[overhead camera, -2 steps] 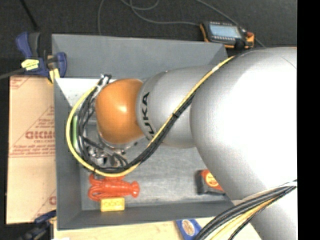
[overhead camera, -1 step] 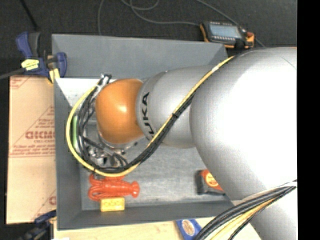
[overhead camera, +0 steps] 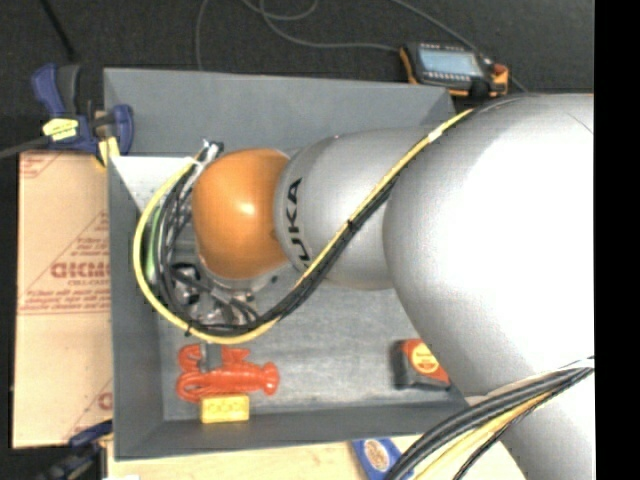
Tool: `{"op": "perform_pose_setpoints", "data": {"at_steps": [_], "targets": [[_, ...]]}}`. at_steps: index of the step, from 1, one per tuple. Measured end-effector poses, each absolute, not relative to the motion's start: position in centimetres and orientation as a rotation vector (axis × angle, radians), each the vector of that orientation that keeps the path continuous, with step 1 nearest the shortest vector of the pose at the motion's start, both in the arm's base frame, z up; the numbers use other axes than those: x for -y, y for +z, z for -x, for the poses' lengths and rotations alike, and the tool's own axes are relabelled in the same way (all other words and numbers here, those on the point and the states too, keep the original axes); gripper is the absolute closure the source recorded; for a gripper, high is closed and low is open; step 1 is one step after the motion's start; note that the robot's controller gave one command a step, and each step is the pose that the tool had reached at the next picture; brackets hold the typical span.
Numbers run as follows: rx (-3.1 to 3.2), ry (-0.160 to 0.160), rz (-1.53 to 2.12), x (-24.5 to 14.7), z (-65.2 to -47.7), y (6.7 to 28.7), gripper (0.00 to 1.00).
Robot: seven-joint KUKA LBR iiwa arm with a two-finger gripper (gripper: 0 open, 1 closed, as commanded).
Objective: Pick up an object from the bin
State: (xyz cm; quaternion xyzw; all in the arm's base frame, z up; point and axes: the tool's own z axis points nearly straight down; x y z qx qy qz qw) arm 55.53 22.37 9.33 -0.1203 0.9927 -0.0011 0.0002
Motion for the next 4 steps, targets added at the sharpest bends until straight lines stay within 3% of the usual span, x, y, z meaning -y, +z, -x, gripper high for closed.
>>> {"op": "perform_pose_setpoints", "data": {"at_steps": [1, 2, 3, 4], "targets": [[-3.12, -0.001, 0.376, -22.4, -55.5, 9.3, 0.0], [-3.08, 0.005, 0.548, -19.8, -51.8, 8.2, 0.0], [-2.936, 0.015, 0.964, -17.1, -52.2, 8.8, 1.0], [-2.937, 0.015, 0.963, -17.1, -52.2, 8.8, 1.0]]}}
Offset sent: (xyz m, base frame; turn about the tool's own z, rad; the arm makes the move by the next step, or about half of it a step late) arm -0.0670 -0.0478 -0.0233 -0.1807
